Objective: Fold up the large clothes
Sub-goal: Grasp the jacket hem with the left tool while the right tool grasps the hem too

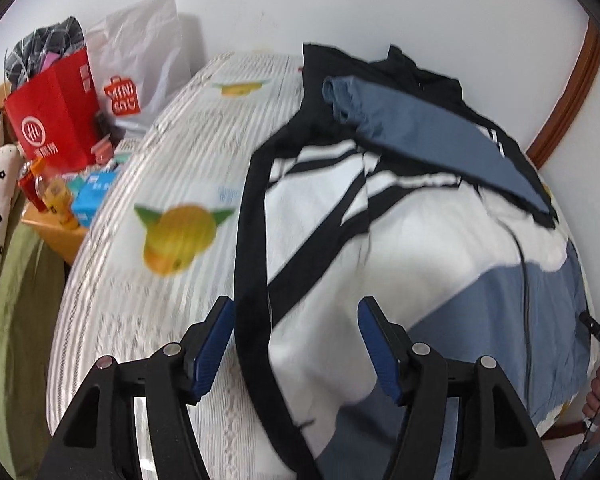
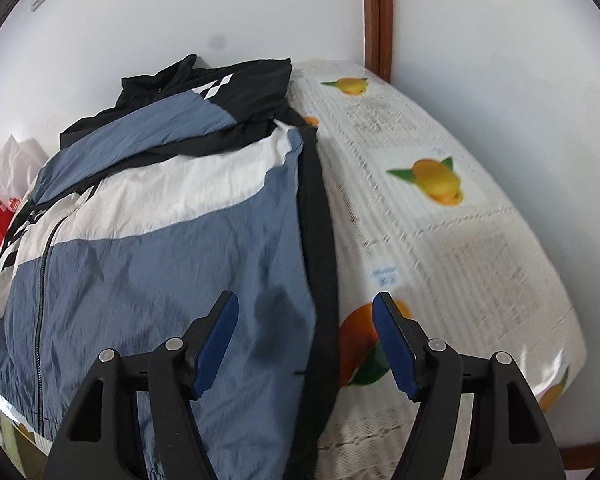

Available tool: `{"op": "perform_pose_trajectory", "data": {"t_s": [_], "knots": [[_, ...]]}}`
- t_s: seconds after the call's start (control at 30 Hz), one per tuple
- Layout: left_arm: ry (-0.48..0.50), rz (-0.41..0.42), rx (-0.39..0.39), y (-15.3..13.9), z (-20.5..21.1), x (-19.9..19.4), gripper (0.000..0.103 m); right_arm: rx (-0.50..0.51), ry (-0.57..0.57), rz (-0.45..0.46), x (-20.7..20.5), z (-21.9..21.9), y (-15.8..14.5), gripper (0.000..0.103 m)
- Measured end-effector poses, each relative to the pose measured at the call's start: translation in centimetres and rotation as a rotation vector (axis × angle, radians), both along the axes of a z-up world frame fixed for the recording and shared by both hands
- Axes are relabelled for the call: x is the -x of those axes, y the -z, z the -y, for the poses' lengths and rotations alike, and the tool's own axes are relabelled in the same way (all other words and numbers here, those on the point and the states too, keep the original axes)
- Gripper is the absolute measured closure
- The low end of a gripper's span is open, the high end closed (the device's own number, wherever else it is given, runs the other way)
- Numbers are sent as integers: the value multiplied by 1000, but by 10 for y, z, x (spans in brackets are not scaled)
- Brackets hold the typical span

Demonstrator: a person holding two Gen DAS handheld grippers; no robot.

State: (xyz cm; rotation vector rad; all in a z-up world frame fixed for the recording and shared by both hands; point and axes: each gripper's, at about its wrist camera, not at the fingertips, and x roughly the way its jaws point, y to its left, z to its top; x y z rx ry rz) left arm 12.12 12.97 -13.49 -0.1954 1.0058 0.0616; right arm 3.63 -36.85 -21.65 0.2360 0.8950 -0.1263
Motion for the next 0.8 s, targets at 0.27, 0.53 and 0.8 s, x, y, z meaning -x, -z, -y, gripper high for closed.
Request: {"op": "perform_pose_trajectory", "data": {"t_s": [0.27,0.53,0.8], "knots": [[27,-11,16,21,8,16,41,45,6,0,0,-13,18,42],[14,16,24,22,15,20,92,23,8,11,3,-16,16,93],[17,99,45,-10,10,49,96,-37,-15,82,36,-7,-13,98]]}}
